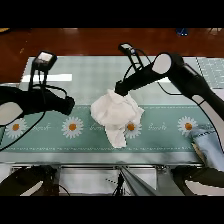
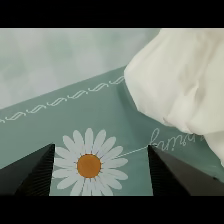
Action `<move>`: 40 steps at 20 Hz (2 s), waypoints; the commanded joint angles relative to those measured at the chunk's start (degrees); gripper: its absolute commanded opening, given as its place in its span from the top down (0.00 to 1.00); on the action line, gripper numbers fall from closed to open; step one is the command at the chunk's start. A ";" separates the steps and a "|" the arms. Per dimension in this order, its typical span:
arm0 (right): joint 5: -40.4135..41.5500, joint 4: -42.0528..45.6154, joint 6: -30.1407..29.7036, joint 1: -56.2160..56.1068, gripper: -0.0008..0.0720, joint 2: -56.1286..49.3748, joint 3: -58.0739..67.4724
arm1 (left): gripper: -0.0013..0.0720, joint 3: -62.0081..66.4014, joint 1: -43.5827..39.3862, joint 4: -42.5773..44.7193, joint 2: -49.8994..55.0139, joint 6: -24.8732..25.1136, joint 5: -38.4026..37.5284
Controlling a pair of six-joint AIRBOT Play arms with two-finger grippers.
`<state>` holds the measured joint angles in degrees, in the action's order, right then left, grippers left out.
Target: Fold the shirts.
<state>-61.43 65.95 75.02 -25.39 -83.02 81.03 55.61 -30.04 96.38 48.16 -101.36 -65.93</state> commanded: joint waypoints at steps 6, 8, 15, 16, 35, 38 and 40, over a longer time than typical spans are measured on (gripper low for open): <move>-15.47 11.04 0.20 25.00 0.25 7.58 1.09 | 0.12 -9.40 11.87 -24.13 9.90 9.14 10.95; -16.52 6.23 0.09 32.76 0.25 7.61 -1.20 | 0.12 -9.42 16.22 -34.64 14.49 16.52 10.93; -17.05 -9.05 -5.92 45.22 0.25 7.61 -11.69 | 0.12 -9.40 23.23 -63.17 29.77 36.85 10.27; -17.03 -9.05 -6.36 45.22 0.25 7.61 -12.66 | 0.12 -9.40 23.21 -64.94 31.71 38.66 9.38; -21.62 -13.20 -6.25 45.16 0.25 7.61 -15.17 | 0.27 -5.99 20.68 -78.68 43.39 43.63 6.93; -21.81 -13.31 -5.97 45.16 0.26 7.61 -15.17 | 0.84 -5.20 20.13 -78.77 43.85 40.39 7.72; -22.40 -13.66 -5.88 45.13 0.27 7.61 -15.17 | 0.92 -5.22 19.91 -78.79 44.39 40.37 7.82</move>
<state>-82.91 52.64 68.86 19.77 -75.46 65.89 49.89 -9.65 17.98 92.03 -59.94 -58.17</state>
